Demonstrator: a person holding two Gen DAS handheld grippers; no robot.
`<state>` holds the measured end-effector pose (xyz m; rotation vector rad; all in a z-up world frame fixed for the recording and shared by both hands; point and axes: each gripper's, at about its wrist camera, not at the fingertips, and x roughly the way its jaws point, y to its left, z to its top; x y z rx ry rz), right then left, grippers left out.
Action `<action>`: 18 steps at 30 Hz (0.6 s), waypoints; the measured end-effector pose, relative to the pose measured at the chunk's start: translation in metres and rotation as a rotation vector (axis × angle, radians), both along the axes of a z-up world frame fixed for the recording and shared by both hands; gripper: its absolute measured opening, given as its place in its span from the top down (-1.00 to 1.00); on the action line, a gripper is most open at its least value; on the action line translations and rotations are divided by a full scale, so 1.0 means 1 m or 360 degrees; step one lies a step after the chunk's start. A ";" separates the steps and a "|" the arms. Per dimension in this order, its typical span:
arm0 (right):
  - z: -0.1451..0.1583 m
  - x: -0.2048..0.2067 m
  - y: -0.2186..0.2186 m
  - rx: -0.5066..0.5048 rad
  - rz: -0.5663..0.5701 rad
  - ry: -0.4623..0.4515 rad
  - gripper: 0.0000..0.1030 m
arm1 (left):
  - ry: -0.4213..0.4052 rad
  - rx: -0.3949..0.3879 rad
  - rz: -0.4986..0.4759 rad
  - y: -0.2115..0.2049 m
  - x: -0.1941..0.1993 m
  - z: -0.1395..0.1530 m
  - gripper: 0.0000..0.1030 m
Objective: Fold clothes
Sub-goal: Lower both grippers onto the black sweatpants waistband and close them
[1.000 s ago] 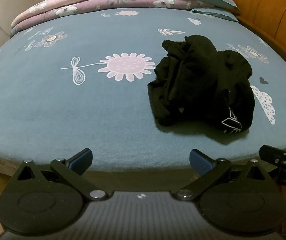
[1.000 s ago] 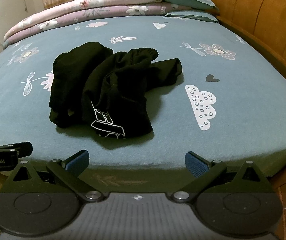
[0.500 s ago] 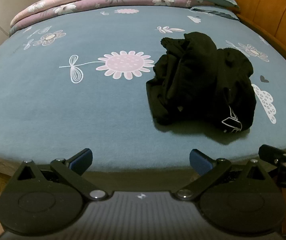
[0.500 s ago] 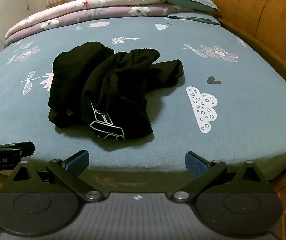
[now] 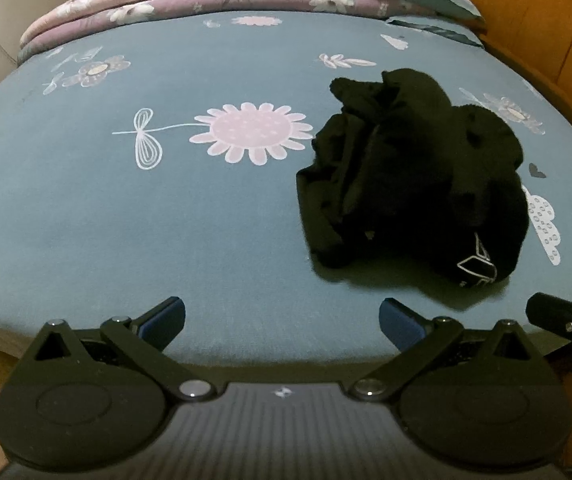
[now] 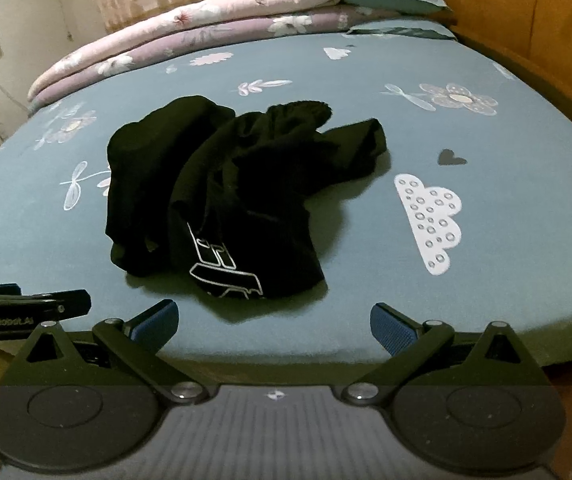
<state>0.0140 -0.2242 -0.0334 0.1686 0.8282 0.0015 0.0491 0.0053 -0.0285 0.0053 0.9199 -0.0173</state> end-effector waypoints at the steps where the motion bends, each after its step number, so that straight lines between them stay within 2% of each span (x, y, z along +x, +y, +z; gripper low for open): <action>1: -0.001 0.002 0.001 -0.0010 0.0011 -0.0010 -1.00 | -0.0001 0.0005 -0.0007 -0.001 0.002 0.000 -0.99; 6: -0.005 0.012 -0.001 -0.0011 0.0077 -0.0017 -1.00 | -0.0012 0.0020 -0.0047 -0.003 0.012 -0.002 -0.99; 14: -0.009 0.032 -0.006 -0.0055 0.0155 0.0004 -1.00 | -0.0135 -0.0030 -0.0218 -0.006 0.025 0.000 -0.99; 18: -0.011 0.043 -0.008 -0.0088 0.0198 0.0003 -1.00 | -0.0155 -0.0105 -0.0314 -0.006 0.035 -0.004 -0.99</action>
